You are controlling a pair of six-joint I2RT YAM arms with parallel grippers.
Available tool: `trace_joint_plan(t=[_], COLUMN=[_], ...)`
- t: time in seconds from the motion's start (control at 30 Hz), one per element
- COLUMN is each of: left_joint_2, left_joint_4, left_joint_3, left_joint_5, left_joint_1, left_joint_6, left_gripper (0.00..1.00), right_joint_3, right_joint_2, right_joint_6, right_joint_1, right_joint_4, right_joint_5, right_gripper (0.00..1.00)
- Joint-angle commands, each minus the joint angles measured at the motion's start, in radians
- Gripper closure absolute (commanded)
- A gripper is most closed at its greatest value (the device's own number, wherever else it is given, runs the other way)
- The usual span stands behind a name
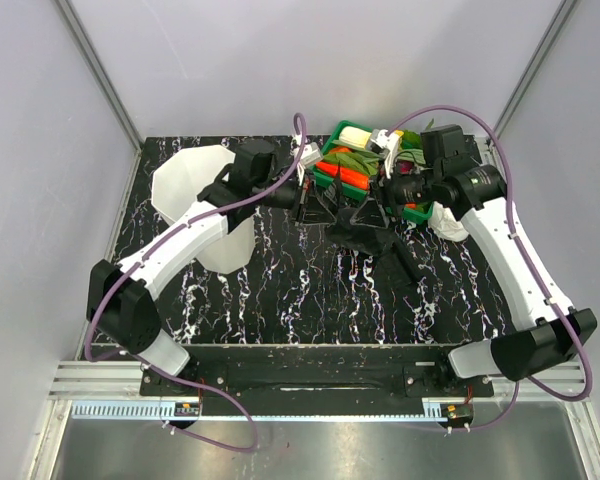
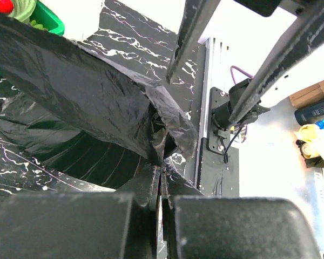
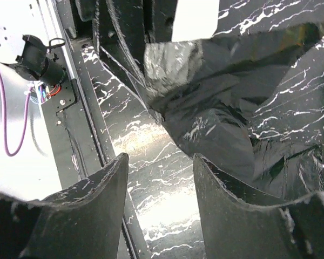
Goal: Put the trash bags into the trash bin
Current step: Unfold the trash bag at the center of the board.
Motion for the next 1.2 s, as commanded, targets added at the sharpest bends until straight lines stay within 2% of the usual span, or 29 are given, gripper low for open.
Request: trace_joint_plan(t=[0.0, 0.53, 0.77, 1.17], left_joint_2=[0.004, 0.017, 0.016, 0.029], left_joint_4=[0.044, 0.046, 0.033, 0.010], left_joint_3=[0.059, 0.067, 0.064, 0.079], left_joint_5=[-0.007, 0.088, 0.098, 0.091], left_joint_1=[-0.006, -0.024, -0.030, -0.035], left_joint_6=[-0.058, -0.068, -0.052, -0.022], left_gripper=[1.00, 1.00, 1.00, 1.00], right_joint_3=[0.005, 0.020, 0.019, -0.004], right_joint_2=[-0.007, 0.048, 0.054, 0.042], right_joint_6=[0.011, 0.000, 0.004, 0.011], right_joint_1=[0.039, 0.089, 0.094, 0.103], right_joint_4=[0.068, 0.138, 0.145, 0.146], right_joint_5=[0.027, 0.097, 0.077, 0.039], right_gripper=[0.44, 0.55, 0.65, 0.68])
